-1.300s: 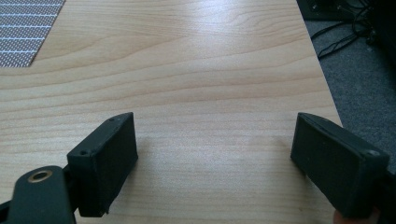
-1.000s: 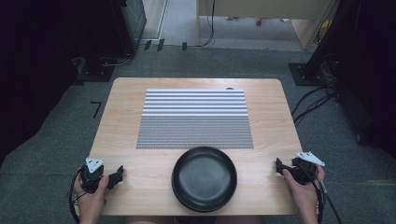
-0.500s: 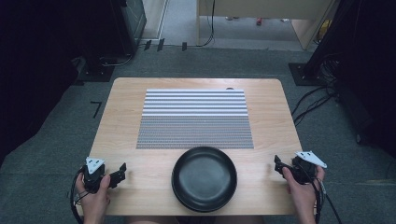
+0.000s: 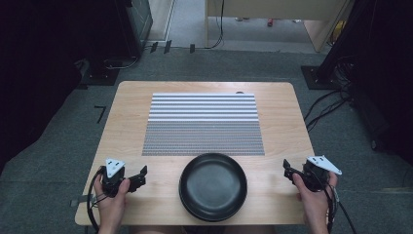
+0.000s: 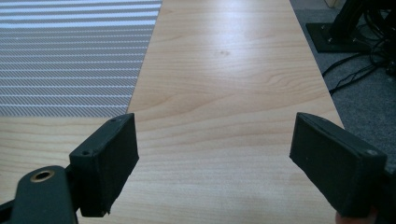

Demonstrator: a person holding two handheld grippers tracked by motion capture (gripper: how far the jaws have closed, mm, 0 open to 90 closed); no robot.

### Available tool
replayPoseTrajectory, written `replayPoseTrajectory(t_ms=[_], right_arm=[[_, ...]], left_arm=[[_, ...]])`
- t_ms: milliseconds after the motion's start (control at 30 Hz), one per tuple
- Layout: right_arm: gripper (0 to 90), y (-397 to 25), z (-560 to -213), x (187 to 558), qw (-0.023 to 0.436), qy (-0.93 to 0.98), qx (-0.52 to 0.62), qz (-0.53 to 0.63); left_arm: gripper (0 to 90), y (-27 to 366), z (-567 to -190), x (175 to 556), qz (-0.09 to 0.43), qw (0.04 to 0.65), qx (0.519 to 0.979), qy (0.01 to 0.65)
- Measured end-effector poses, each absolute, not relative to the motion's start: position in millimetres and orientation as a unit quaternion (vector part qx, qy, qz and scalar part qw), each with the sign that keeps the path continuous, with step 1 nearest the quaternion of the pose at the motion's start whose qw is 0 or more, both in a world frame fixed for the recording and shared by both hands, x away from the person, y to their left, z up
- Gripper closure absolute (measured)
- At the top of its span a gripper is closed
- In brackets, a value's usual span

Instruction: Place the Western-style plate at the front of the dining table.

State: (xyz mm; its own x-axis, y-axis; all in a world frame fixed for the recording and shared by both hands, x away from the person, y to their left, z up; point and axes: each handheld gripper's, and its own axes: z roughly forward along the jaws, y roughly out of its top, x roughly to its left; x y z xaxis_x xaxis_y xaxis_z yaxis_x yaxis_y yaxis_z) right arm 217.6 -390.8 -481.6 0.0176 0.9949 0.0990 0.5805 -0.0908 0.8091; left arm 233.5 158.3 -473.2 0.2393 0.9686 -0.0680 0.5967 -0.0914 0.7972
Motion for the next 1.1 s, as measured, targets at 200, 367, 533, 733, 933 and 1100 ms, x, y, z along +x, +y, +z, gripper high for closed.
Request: replayPoseTrajectory(t_ms=[200,367,533,733,933,1100], right_arm=[[14.9,-389,-471,219,0.289,0.601,0.654,0.357],[15.8,-388,-462,224,0.289,0.586,0.666,0.359],[16.3,-382,-451,234,0.296,0.575,0.672,0.361],[16.5,-370,-443,240,0.28,0.573,0.665,0.388],[16.6,-362,-451,240,0.24,0.579,0.67,0.398],[16.6,-354,-459,236,0.229,0.591,0.666,0.392]], left_arm=[[13.0,136,-465,243,0.242,0.377,0.708,0.545],[13.0,121,-459,250,0.234,0.381,0.714,0.538],[13.0,109,-453,256,0.231,0.393,0.715,0.53],[13.0,96,-452,259,0.22,0.403,0.719,0.522],[13.0,89,-456,259,0.209,0.405,0.726,0.515],[13.0,81,-462,254,0.196,0.403,0.735,0.509]])
